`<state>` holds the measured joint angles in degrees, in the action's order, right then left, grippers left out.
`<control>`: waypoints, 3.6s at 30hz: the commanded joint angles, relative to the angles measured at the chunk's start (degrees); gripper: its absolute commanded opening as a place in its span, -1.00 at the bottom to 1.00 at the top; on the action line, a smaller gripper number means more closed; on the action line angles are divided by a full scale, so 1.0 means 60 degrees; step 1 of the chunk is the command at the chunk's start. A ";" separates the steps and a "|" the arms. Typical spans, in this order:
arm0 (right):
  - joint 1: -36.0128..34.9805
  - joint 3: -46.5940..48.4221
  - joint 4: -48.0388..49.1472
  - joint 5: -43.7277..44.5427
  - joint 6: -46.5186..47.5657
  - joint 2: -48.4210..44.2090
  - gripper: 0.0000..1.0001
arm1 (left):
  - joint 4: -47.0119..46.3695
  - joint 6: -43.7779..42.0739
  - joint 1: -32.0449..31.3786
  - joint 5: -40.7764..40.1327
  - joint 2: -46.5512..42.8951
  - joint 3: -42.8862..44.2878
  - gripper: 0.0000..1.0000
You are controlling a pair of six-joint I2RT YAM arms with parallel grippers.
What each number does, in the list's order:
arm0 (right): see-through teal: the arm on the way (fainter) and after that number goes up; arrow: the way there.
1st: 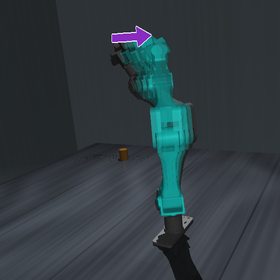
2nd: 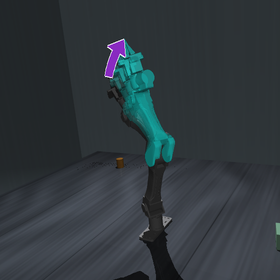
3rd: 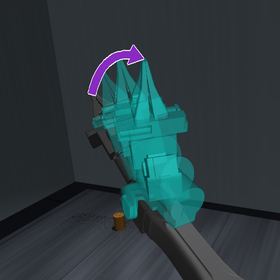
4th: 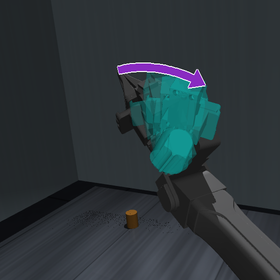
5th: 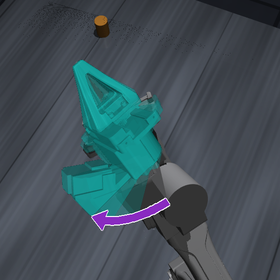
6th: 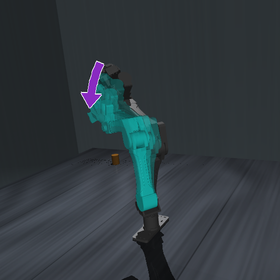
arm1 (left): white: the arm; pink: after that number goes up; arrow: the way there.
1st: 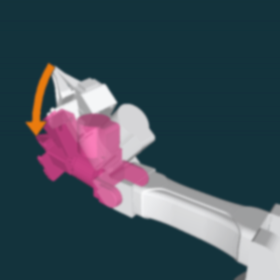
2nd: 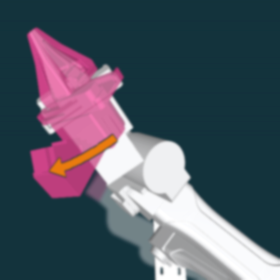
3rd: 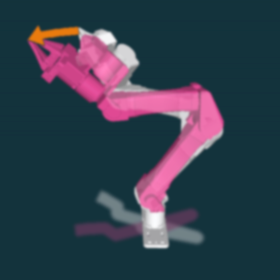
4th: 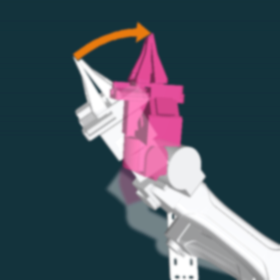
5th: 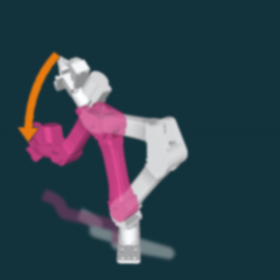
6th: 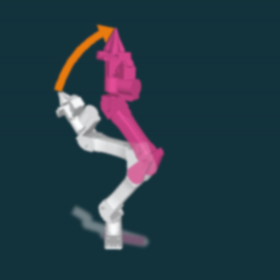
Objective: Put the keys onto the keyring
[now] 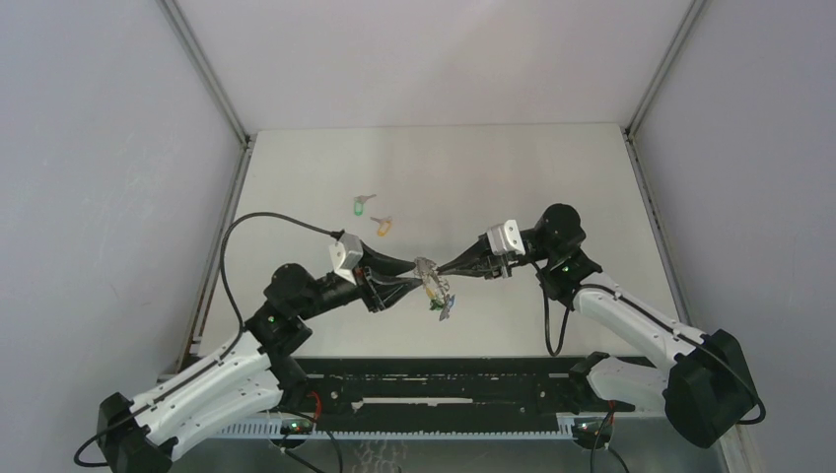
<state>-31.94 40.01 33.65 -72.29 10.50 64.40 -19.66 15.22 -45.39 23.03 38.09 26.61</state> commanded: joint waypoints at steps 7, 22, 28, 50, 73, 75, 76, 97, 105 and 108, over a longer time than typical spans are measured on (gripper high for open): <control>0.0065 0.0291 -0.0231 -0.0619 0.0553 -0.0333 -1.00 | -0.1073 -0.0400 0.0196 0.1625 0.0750 0.0643 -0.24; 0.0012 0.0291 -0.0261 -0.0782 0.0621 -0.0352 -1.00 | -0.1423 -0.0197 0.0196 0.2201 0.1031 0.0842 -0.50; 0.0007 0.0294 -0.0254 -0.0720 0.0615 -0.0382 -1.00 | -0.1399 -0.0076 0.0196 0.2256 0.1143 0.0834 -0.84; -0.0451 0.0275 0.0551 0.0047 0.0111 -0.0473 -1.00 | -0.1385 0.0830 0.0196 0.2264 0.1436 0.0824 -0.61; -0.0338 0.0389 0.0132 0.0462 -0.0482 -0.0004 -1.00 | 0.1216 -0.0364 -0.0111 0.0691 0.1252 0.2186 -0.20; -0.0311 0.0421 0.0102 0.0451 -0.0483 -0.0014 -1.00 | 0.1497 -0.0454 -0.0122 0.0705 0.1338 0.2276 -0.20; -0.0302 0.0425 0.0099 0.0453 -0.0477 -0.0008 -1.00 | 0.1604 -0.0499 -0.0126 0.0704 0.1364 0.2289 -0.20; -0.0346 0.0672 -0.0518 0.0349 -0.0234 0.0223 -1.00 | 0.1812 -0.0750 -0.0229 0.1036 0.1690 0.2591 -0.50; -0.0391 0.0777 -0.0686 0.0355 -0.0179 0.0196 -1.00 | 0.2077 -0.0822 -0.0271 0.0939 0.1786 0.2586 -0.75; -0.0389 0.0773 -0.0700 0.0381 -0.0188 0.0182 -1.00 | 0.2234 -0.0822 -0.0298 0.0749 0.1796 0.2582 -0.61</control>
<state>-33.87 41.45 28.45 -69.71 9.02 65.93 -6.24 11.27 -46.61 28.60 48.73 38.85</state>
